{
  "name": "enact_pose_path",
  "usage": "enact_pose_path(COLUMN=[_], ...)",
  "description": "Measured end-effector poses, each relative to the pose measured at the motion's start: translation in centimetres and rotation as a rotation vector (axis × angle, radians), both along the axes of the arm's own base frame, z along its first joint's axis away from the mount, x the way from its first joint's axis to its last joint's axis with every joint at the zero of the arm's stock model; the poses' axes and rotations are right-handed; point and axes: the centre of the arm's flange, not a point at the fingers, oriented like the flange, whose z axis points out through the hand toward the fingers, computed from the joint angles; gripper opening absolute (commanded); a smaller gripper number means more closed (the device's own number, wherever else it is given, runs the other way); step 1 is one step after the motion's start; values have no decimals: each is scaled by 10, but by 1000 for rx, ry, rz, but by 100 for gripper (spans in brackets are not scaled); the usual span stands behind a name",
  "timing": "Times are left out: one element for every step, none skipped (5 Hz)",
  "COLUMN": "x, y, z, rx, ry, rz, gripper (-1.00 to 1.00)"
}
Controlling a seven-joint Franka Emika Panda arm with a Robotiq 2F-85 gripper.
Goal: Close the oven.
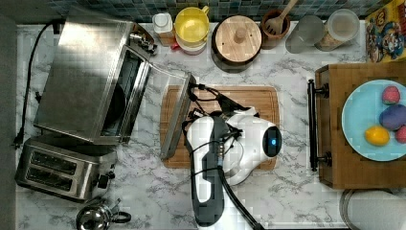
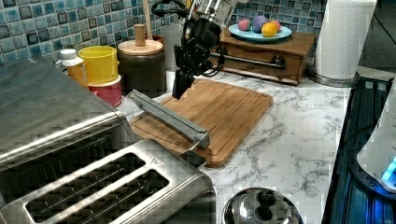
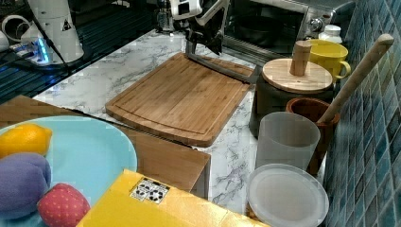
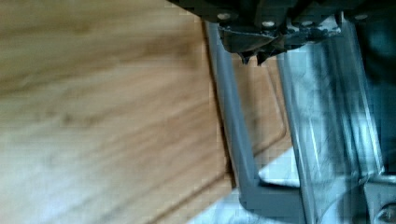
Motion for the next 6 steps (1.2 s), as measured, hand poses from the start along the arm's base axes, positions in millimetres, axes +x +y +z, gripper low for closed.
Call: enact_pose_path(x=[4, 6, 11, 12, 15, 15], y=[22, 44, 39, 36, 36, 34], z=[-11, -25, -28, -32, -35, -39], rx=[-39, -29, -9, 10, 17, 40], ry=[-11, 30, 50, 69, 79, 93], rz=[25, 116, 117, 84, 89, 53], gripper=[-100, -100, -100, -100, -100, -100])
